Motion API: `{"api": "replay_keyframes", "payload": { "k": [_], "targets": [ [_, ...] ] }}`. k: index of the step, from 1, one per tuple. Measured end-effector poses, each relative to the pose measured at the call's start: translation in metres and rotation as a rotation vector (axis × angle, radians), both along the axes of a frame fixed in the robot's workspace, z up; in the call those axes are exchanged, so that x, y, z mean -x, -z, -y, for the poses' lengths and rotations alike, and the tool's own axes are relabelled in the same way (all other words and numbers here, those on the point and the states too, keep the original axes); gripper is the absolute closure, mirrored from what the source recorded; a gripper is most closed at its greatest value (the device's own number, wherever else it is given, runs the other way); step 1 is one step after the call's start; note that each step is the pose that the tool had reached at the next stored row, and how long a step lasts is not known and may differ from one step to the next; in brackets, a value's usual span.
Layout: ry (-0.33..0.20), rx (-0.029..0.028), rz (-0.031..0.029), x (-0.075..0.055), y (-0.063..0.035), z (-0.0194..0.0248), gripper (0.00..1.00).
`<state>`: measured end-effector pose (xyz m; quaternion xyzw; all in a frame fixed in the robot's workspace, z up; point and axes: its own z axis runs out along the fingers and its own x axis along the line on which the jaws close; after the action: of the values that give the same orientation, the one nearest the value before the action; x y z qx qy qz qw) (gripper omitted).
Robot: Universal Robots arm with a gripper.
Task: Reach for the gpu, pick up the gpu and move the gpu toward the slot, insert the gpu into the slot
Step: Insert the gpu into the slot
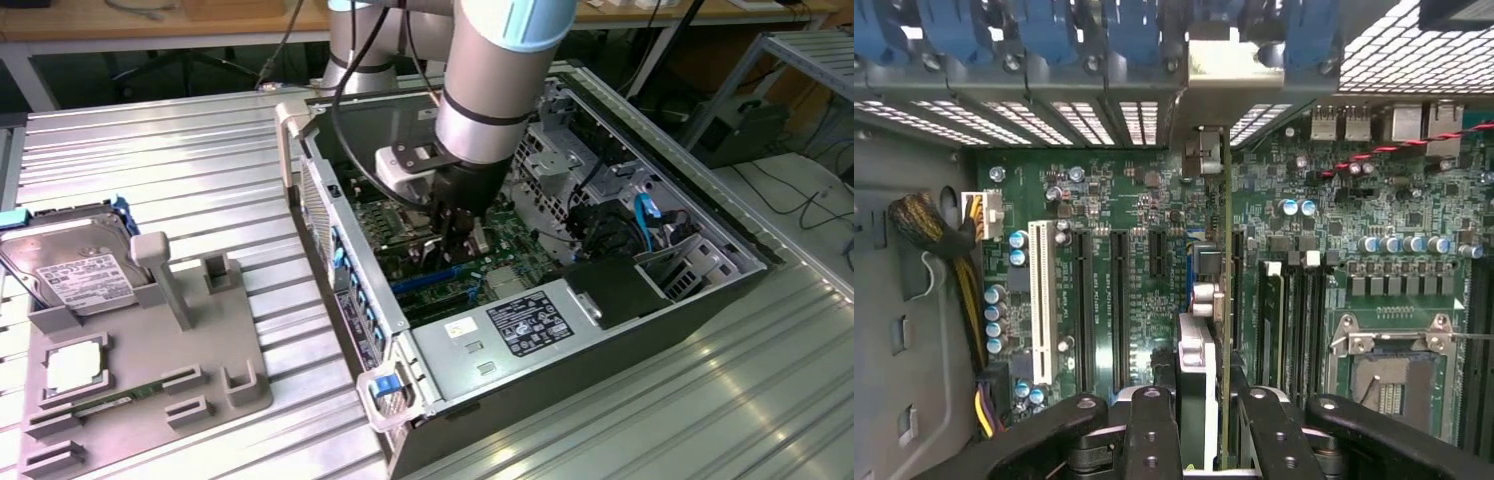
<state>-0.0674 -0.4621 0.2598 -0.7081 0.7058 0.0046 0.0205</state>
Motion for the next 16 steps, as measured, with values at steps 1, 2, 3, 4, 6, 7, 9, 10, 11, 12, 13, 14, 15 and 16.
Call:
{"api": "replay_keyframes", "payload": {
  "k": [1, 2, 3, 4, 6, 7, 9, 10, 11, 12, 13, 14, 15, 16],
  "targets": [
    [0.000, 0.0001, 0.0000, 0.001, 0.0005, 0.0000, 0.72],
    [0.000, 0.0001, -0.0001, 0.001, 0.0009, 0.0000, 0.72],
    [0.000, -0.0002, 0.0000, 0.002, 0.0016, -0.0001, 0.72],
    [0.000, -0.0001, -0.0001, 0.003, 0.0022, 0.0000, 0.72],
    [0.000, -0.0004, 0.0000, 0.004, 0.0041, -0.0001, 0.72],
    [0.000, -0.0005, -0.0001, 0.004, 0.0058, 0.0000, 0.72],
    [0.000, -0.0023, -0.0001, 0.004, 0.0088, -0.0001, 0.72],
    [0.000, -0.0033, 0.0000, 0.005, 0.0099, -0.0001, 0.72],
    [0.000, -0.0044, -0.0001, 0.005, 0.0108, -0.0001, 0.72],
    [0.000, -0.0056, -0.0001, 0.005, 0.0119, 0.0000, 0.72],
    [0.000, -0.0065, 0.0000, 0.005, 0.0132, -0.0001, 0.72],
    [0.000, -0.0075, 0.0000, 0.005, 0.0144, -0.0001, 0.72],
    [0.000, -0.0077, 0.0000, 0.005, 0.0146, 0.0000, 0.72],
    [0.000, -0.0077, 0.0000, 0.005, 0.0145, 0.0000, 0.72]
  ]
}}
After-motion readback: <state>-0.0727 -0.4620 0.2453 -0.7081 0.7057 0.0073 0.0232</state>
